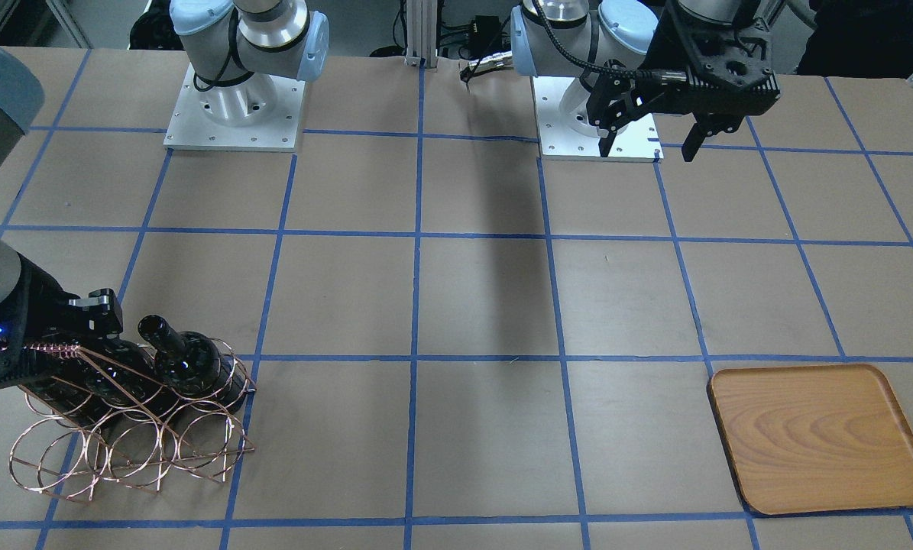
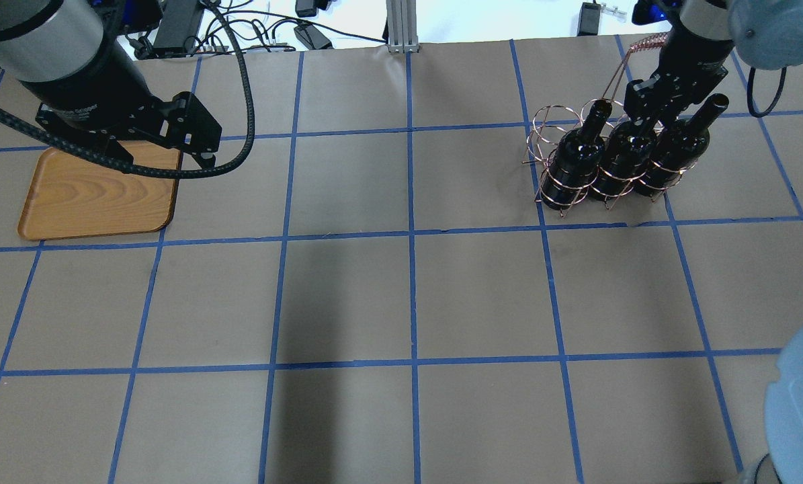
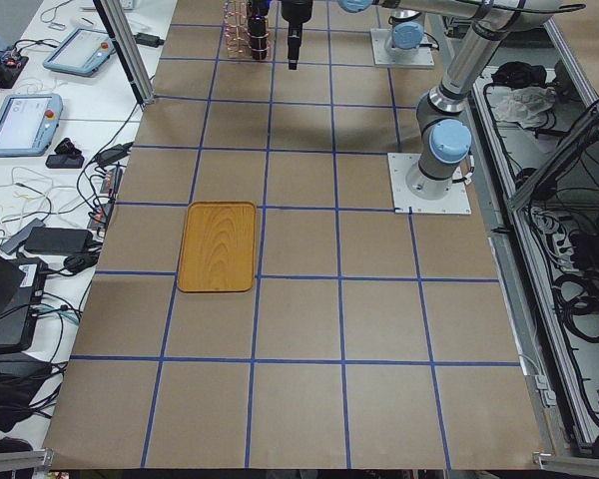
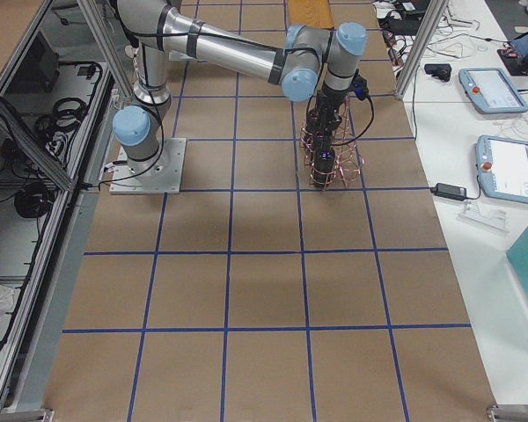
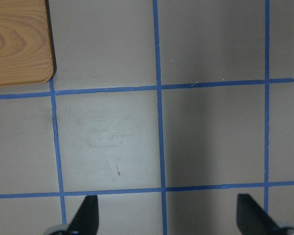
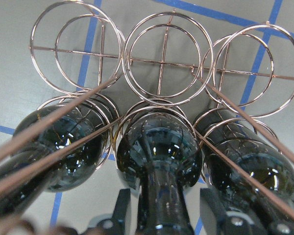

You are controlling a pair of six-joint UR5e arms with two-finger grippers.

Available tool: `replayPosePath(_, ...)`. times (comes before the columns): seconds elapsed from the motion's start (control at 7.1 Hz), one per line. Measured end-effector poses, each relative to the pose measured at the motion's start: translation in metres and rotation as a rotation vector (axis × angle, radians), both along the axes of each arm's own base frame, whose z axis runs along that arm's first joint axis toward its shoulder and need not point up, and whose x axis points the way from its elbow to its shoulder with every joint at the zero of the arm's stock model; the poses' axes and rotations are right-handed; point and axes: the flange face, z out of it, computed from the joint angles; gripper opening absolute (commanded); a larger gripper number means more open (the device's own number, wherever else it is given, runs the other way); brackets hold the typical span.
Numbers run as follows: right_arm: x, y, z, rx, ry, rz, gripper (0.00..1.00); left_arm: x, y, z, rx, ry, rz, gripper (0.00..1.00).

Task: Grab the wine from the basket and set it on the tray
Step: 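Close the right gripper on the middle dark bottle's neck, then pull the dark bottle out of the rack with the right gripper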

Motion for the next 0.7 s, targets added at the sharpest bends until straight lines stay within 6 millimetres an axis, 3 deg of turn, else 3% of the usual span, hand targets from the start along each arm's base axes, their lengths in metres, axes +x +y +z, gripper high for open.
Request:
replayPosePath(0.14, 0.0004, 0.0000, 0.0009, -0.003, -0.001, 0.000, 0.44, 0.0000, 0.0000, 0.0000, 0.000, 0.000, 0.000, 1.00)
replayPosePath(0.28, 0.0006, -0.0004, 0.0011, -0.005, -0.002, 0.000, 0.34, 0.0000, 0.0000, 0.0000, 0.000, 0.000, 0.000, 1.00)
replayPosePath(0.7, 0.0004, -0.0021, -0.0001, -0.012, -0.001, 0.001, 0.37, 0.0000, 0.0000, 0.0000, 0.000, 0.000, 0.000, 1.00)
